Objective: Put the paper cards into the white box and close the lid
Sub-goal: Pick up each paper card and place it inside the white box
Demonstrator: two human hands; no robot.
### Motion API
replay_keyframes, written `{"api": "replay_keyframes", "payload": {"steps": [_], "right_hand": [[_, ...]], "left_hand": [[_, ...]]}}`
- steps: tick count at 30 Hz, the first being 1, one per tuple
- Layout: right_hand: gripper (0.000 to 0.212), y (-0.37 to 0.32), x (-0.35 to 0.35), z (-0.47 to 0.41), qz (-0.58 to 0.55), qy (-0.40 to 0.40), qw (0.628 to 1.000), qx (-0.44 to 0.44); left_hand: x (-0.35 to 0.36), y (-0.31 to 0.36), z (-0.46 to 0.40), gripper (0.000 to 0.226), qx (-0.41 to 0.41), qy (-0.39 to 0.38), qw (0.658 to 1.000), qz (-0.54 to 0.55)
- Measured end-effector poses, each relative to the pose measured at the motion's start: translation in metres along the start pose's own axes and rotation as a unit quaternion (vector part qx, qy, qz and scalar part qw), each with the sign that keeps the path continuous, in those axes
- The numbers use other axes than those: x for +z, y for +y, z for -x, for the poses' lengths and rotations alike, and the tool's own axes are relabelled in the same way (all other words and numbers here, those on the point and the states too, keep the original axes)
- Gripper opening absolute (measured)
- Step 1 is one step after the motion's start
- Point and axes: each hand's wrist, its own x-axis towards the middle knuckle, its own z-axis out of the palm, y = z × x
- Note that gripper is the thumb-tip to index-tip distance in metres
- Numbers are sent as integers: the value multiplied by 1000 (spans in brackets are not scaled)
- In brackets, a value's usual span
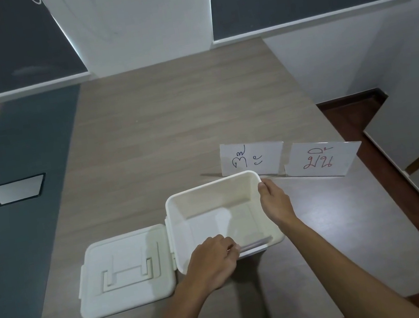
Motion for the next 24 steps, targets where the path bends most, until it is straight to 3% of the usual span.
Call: {"api": "replay_keyframes", "payload": {"steps": [3,6,10,13,16,19,24], "right_hand": [[37,-1,-1,-2,2,-9,1000,4],[37,-7,-2,-5,23,-6,1000,10],[38,-19,-6,-11,58,27,998,-7],[39,-29,-6,-26,101,73,989,-83],[41,-40,-5,-49,186,113,961,-173],[51,-46,-4,-79,285,98,925,-231],[60,-50,-9,-117,445,7,879,-168]], "left_hand": [[-7,1,-1,44,-6,20,1000,14],[-19,-2,-8,37,9,80,996,26],[-33,-16,-21,32,26,243,969,45],[-41,-32,-27,43,-13,344,938,36],[-42,-50,-32,58,-125,320,936,73],[-37,-57,-33,60,-195,274,930,148],[-30,-62,-26,49,-210,262,904,263]]}}
